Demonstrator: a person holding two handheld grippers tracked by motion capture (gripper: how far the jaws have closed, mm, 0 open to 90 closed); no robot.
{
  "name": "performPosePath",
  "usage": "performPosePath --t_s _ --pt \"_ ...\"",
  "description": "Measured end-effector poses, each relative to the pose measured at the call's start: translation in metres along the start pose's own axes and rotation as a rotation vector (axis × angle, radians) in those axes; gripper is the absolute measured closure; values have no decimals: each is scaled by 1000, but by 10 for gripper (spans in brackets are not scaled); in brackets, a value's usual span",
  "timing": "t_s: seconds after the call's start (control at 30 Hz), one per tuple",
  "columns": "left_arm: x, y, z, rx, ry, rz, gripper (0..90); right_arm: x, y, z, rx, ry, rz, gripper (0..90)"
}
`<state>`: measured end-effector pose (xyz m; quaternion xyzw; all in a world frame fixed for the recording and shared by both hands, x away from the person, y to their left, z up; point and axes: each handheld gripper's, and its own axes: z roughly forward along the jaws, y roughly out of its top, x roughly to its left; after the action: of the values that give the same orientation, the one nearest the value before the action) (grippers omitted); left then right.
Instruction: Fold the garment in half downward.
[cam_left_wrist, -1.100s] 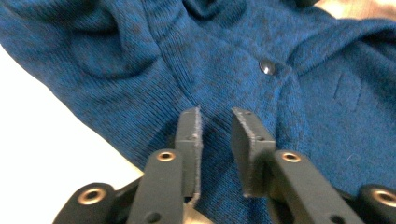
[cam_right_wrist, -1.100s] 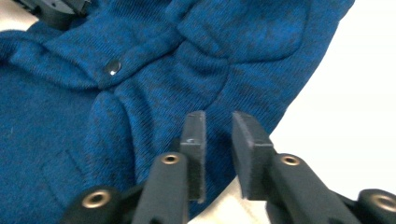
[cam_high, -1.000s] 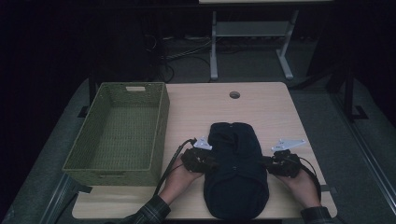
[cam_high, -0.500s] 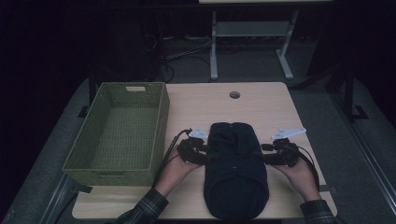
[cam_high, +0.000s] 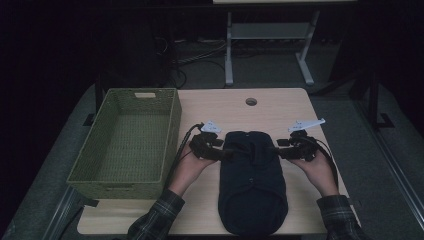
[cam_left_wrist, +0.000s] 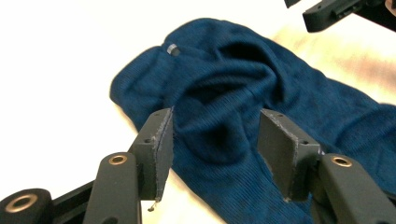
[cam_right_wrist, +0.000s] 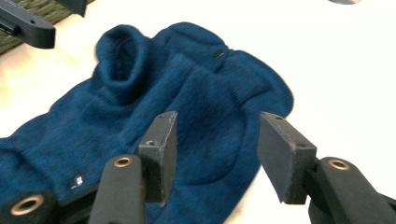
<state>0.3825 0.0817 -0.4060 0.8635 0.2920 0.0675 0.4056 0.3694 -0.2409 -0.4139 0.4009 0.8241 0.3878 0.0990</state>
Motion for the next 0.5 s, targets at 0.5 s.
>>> performPosePath --t_s 0.5 --pt "36 17 22 -19 99 -53 463 -21 33 17 6 -23 5 458"
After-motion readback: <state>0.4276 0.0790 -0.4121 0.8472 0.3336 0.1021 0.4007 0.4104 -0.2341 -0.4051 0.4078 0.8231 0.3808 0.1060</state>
